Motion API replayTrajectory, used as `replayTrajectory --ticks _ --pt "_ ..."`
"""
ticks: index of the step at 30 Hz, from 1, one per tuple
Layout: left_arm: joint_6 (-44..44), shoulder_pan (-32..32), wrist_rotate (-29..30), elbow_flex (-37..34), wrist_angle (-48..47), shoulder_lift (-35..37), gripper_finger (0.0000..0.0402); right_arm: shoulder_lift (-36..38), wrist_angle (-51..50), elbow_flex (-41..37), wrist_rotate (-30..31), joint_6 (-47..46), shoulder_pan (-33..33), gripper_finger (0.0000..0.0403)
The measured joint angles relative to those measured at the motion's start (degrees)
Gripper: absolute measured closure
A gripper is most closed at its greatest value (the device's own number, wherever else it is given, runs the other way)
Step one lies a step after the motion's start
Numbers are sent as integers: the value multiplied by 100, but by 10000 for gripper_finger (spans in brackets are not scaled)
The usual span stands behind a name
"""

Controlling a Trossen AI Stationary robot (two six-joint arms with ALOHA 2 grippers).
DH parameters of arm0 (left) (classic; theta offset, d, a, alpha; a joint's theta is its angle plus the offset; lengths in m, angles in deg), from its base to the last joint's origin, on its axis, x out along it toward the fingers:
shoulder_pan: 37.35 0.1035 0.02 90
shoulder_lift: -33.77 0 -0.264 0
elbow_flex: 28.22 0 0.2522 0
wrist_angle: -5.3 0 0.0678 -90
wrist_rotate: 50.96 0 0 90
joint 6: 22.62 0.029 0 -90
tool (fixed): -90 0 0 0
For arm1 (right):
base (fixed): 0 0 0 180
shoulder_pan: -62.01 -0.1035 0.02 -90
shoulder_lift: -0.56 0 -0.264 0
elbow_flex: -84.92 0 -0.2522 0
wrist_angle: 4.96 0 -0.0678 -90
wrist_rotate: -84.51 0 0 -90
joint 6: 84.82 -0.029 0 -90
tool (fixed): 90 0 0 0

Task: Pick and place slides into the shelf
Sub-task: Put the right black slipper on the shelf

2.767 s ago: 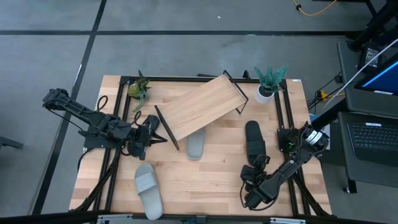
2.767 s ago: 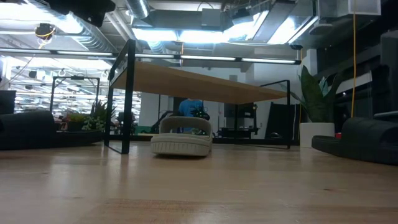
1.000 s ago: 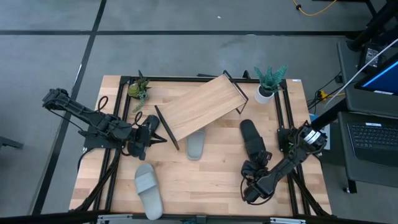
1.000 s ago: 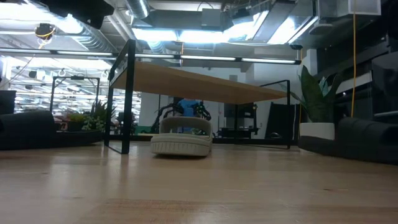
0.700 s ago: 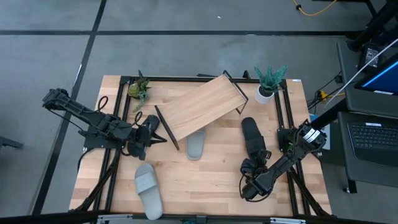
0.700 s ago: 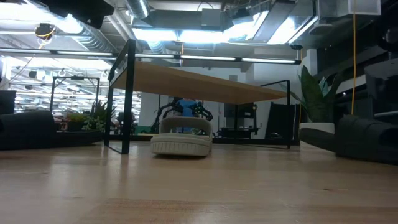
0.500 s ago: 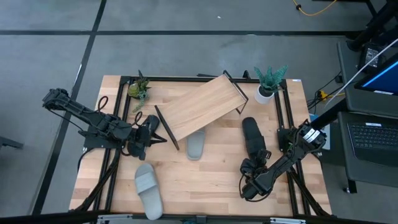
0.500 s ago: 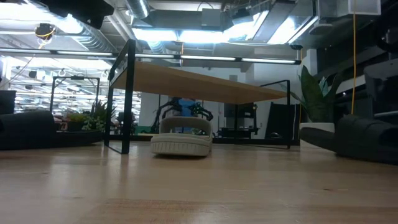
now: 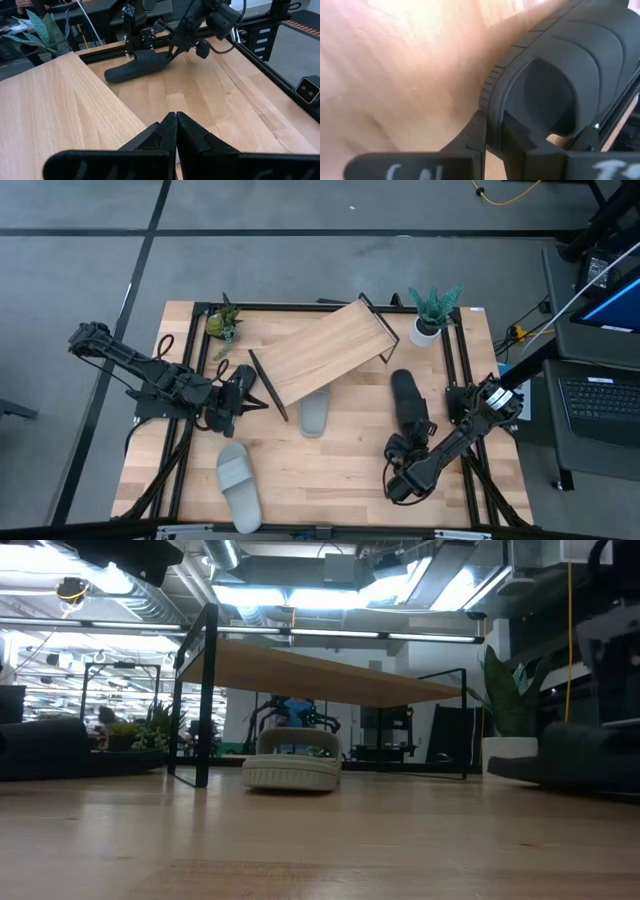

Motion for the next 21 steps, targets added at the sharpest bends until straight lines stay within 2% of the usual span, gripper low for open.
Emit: replayTrajectory --ticks 6,13,21 --pt "0 0 1 0 0 0 401 2 -547 377 405 -168 -15 365" --pt "-1 0 1 0 2 0 401 11 -1557 977 483 -279 -49 366" --pt "0 -1 0 0 2 0 401 65 -1573 1518 992 -279 -179 368"
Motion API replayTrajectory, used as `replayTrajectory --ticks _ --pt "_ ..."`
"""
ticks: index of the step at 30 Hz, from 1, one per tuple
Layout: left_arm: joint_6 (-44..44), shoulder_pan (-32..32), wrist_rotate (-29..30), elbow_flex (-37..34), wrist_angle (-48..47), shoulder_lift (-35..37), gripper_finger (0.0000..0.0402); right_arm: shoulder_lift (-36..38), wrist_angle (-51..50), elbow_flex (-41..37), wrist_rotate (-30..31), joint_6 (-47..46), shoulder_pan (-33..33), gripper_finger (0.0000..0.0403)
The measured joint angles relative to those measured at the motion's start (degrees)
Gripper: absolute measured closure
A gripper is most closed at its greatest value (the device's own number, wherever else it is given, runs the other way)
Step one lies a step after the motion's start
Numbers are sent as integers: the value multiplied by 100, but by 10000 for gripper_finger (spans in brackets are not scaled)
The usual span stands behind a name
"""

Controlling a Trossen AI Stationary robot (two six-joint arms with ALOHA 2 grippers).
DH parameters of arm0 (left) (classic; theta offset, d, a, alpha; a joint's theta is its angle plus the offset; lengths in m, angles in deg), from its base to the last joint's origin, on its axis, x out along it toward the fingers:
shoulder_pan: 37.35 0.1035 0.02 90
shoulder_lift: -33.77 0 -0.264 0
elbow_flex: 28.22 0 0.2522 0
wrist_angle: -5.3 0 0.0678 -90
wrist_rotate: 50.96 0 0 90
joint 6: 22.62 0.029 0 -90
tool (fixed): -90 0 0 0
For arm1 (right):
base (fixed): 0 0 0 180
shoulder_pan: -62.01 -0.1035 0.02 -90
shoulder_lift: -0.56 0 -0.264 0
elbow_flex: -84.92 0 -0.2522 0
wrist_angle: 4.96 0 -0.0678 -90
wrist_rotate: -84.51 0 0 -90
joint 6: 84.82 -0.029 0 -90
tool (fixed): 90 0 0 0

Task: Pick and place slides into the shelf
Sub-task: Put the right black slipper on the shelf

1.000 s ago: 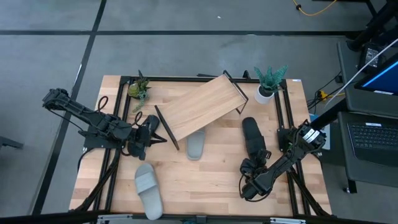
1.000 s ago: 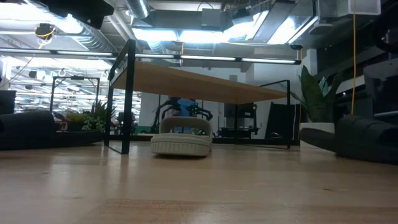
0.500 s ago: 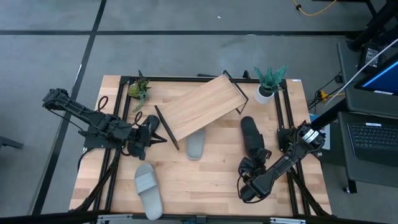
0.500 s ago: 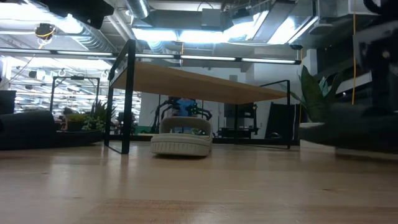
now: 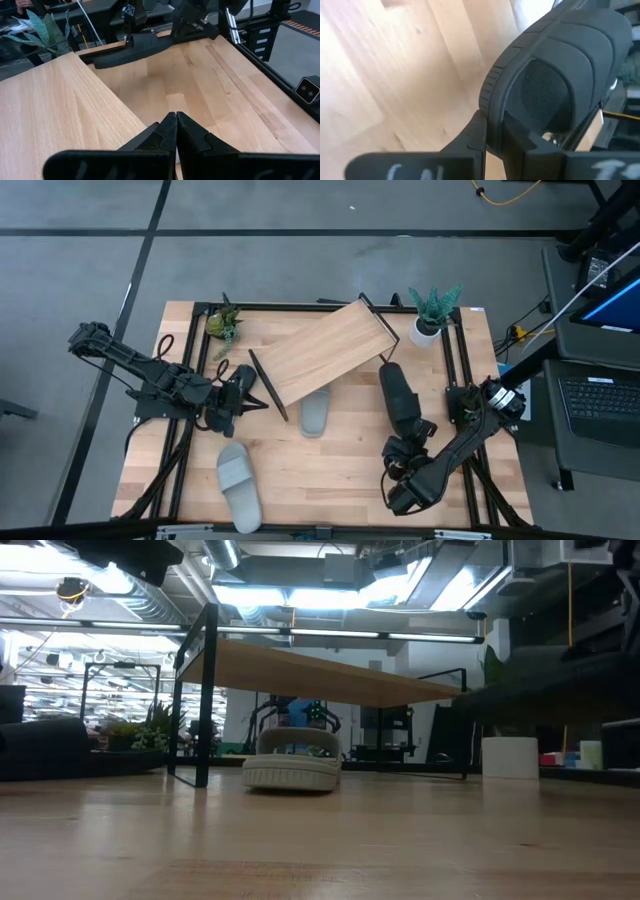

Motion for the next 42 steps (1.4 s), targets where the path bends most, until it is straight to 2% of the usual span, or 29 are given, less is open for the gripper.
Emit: replayTrajectory --ticks 15,24,35,42 --pt "-11 1 0 0 0 -1 401 0 -12 270 107 74 -113 370" --pt "-15 0 0 0 2 -2 401 0 -6 690 488 456 -219 371" --pt "-22 0 0 0 2 0 401 0 -9 985 1112 953 -268 371" --pt "-24 0 0 0 2 -2 401 0 -6 1256 2067 1433 -275 371"
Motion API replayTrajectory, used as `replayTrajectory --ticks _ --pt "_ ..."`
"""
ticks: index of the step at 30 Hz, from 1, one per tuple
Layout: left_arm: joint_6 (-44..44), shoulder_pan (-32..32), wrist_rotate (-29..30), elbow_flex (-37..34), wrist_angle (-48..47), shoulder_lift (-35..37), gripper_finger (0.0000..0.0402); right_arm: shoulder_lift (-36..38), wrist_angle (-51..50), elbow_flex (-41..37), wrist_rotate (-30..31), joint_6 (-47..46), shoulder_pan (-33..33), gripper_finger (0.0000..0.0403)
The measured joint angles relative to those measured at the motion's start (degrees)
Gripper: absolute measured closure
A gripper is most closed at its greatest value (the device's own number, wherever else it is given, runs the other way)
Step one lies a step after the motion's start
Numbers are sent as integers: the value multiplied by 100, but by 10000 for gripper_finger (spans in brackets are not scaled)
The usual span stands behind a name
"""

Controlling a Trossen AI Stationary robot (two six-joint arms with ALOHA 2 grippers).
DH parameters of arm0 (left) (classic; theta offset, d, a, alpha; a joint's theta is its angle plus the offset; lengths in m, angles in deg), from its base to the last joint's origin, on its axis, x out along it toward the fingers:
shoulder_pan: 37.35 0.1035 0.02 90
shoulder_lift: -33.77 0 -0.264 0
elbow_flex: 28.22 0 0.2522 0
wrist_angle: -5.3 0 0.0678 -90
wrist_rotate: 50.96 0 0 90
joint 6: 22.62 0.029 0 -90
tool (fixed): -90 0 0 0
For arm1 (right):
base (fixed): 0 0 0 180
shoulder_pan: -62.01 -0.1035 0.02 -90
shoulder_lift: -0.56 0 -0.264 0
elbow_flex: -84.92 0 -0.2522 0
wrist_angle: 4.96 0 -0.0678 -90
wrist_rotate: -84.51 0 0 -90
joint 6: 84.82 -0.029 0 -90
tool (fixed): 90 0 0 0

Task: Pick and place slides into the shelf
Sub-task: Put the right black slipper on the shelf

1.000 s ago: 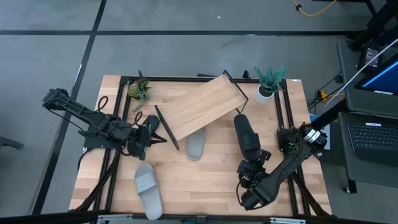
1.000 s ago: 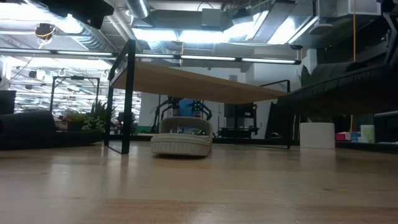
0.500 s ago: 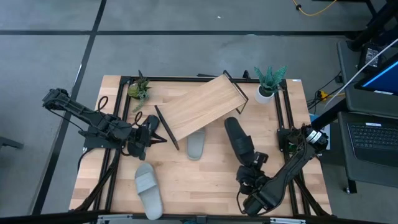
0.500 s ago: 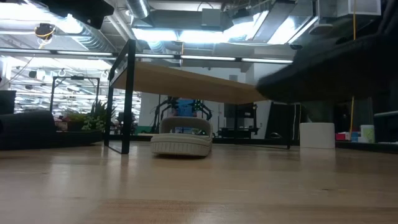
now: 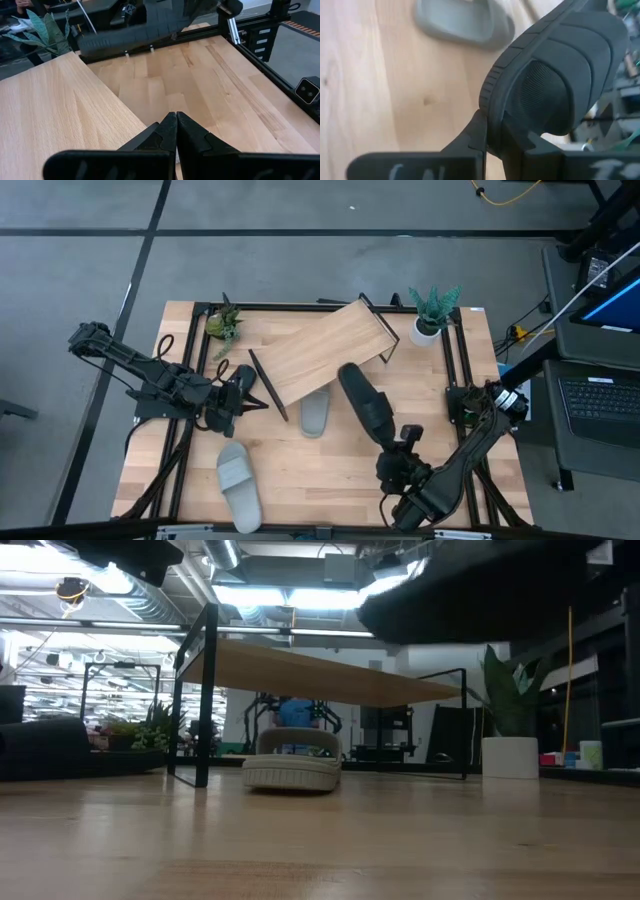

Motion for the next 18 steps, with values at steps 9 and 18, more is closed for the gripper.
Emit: replayTrajectory --ticks 9,18 --pt "0 1 0 0 2 0 401 298 -14 34 833 536 390 371" --pt "12 0 0 0 4 0 401 684 -6 31 1533 1504 980 371"
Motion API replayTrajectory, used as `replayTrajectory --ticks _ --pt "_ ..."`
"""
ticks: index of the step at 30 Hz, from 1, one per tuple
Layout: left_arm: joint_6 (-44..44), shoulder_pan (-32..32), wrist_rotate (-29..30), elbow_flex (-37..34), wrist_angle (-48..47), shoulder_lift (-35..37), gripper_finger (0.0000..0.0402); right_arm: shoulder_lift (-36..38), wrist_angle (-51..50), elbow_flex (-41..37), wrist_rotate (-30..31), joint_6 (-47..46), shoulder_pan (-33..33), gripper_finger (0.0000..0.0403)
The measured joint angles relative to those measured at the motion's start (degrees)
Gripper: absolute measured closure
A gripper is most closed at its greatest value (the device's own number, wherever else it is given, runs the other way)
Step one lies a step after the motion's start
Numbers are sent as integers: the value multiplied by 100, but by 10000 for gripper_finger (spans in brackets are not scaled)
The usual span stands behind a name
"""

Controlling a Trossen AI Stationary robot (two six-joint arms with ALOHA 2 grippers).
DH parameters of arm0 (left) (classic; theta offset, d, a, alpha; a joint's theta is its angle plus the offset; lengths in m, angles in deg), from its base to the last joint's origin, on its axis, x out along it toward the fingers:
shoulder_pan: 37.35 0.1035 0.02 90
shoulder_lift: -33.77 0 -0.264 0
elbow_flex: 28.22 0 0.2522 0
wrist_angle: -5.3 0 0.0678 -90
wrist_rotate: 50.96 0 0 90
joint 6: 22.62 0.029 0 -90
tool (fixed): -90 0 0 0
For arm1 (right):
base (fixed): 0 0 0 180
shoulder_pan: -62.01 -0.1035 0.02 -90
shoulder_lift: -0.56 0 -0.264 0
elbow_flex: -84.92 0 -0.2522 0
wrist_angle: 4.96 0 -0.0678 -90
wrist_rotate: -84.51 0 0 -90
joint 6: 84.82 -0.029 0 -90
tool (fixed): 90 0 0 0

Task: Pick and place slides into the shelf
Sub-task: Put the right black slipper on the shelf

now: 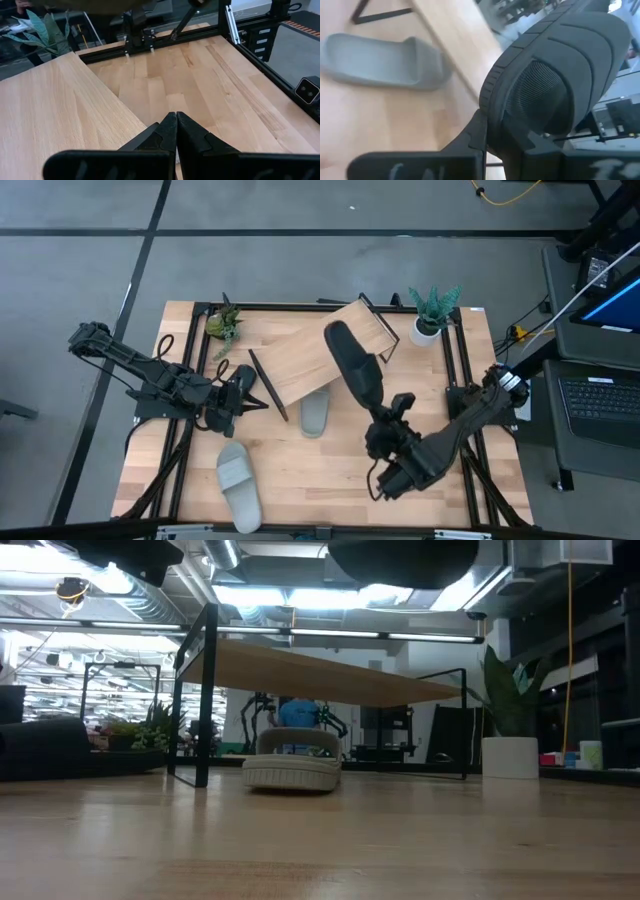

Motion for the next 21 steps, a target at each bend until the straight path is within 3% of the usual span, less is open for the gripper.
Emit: replayTrajectory --ticks 9,16,21 --pt "48 2 0 0 0 2 401 516 12 -110 268 13 62 371" --pt "50 1 0 0 -2 0 401 862 64 -1100 219 -552 52 371" --pt "50 2 0 0 0 0 401 1469 762 -1856 231 -262 52 371"
